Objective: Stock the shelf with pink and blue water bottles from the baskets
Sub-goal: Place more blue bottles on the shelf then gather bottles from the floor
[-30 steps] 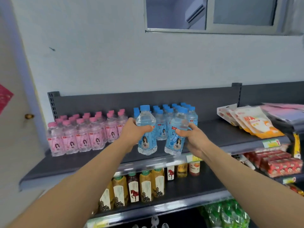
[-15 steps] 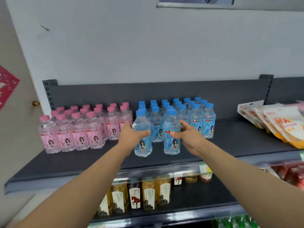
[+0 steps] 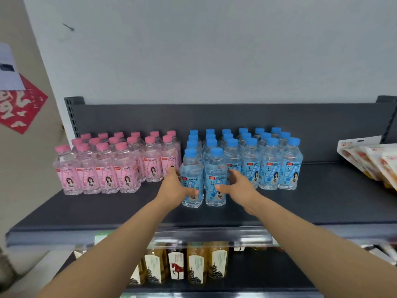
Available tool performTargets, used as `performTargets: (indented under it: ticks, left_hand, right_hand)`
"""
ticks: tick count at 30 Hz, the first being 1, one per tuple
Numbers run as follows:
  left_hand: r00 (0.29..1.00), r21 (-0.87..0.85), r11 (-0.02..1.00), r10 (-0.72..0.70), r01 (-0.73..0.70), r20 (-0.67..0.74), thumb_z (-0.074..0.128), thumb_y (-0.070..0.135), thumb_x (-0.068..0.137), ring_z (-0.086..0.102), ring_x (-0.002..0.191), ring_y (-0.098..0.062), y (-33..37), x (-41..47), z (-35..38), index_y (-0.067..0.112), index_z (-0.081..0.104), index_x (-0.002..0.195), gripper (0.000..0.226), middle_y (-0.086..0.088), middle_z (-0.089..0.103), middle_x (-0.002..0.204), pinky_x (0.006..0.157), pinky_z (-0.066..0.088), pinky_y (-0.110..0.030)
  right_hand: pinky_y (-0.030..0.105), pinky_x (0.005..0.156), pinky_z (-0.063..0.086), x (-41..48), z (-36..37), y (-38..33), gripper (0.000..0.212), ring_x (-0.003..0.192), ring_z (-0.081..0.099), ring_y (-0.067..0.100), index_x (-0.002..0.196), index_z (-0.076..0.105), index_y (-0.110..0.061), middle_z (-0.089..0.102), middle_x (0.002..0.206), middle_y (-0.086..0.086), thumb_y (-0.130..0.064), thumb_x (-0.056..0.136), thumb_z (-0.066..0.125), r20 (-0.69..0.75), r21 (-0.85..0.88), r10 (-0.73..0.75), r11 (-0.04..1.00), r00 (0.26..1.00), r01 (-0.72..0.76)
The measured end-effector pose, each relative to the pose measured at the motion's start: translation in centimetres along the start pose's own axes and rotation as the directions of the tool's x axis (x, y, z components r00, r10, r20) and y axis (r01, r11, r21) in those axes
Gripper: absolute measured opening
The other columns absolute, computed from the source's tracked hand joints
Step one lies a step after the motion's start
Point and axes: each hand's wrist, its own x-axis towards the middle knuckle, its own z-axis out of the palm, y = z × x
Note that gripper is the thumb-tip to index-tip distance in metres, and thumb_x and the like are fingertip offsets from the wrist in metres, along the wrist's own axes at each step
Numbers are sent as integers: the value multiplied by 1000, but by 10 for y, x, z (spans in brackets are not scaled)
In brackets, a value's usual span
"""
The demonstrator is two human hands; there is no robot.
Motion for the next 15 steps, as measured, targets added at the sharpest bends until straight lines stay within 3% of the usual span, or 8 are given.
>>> performTargets:
  ticks: [3,8,15]
  left_hand:
    - [999,-2,1000,-20,20,34,82,5,67,60,97,-18,-15,-1,3,10,50,113,56,-2,63,109,82,46,-25]
    - [1000,18,1000,-4,5,-24,84,14,68,58,87,-13,-16,3,10,9,50,109,53,0,62,103,70,44,-21]
    - [998,14,1000,-3,4,-68,84,17,69,57,86,-15,-14,4,18,12,42,100,53,-1,58,100,71,46,-26]
  right_hand:
    - [31,96,39,-2,1,12,67,120,48,24,139,36,-5,47,138,11,-15,83,71,-33,-133,37,990,999,-41]
    - [29,89,45,7,9,18,44,101,54,20,122,49,-5,58,117,8,-14,84,70,-112,-228,-31,974,993,5]
    - [33,90,48,14,20,22,35,99,58,21,117,55,-5,62,111,9,-14,86,68,-211,-241,-30,970,977,-22]
